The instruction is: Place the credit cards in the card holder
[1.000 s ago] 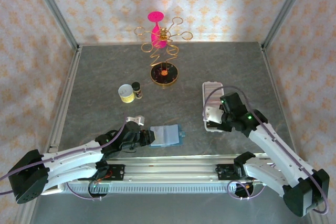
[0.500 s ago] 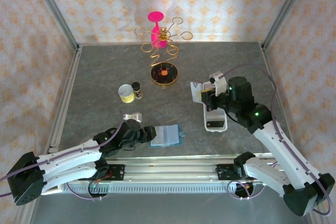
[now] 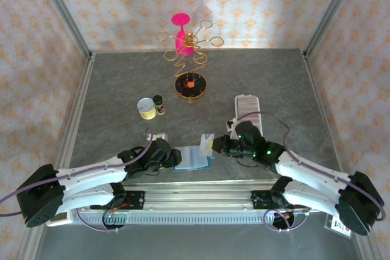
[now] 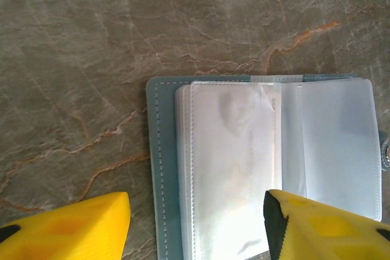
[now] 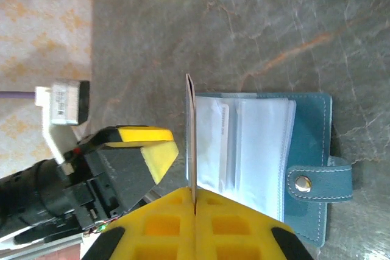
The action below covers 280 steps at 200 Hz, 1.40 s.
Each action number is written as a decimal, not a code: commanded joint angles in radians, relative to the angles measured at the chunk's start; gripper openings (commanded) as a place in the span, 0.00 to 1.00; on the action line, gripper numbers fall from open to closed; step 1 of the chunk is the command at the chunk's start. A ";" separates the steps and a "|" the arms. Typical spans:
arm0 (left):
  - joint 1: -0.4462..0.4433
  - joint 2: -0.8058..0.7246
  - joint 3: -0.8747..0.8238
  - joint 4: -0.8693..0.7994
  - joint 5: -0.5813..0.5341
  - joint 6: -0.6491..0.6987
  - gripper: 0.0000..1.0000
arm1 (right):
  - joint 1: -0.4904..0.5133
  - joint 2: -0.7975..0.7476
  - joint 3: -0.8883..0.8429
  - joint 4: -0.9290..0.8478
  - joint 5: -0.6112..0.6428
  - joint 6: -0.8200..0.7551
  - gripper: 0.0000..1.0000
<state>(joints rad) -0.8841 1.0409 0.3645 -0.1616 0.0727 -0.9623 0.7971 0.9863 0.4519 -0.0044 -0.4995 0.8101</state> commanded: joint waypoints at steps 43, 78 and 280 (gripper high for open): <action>-0.023 0.081 0.047 0.011 -0.021 0.007 0.54 | 0.067 0.175 0.032 0.172 0.062 0.045 0.00; -0.031 0.101 0.030 0.010 -0.031 0.003 0.51 | 0.098 0.287 0.069 0.194 0.069 0.031 0.00; -0.035 0.114 -0.010 0.011 -0.030 0.000 0.34 | 0.133 0.434 0.062 0.248 0.087 0.027 0.00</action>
<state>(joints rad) -0.9100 1.1515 0.3767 -0.1478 0.0612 -0.9604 0.9199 1.3968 0.5255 0.2115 -0.4156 0.8375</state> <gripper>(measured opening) 0.346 0.043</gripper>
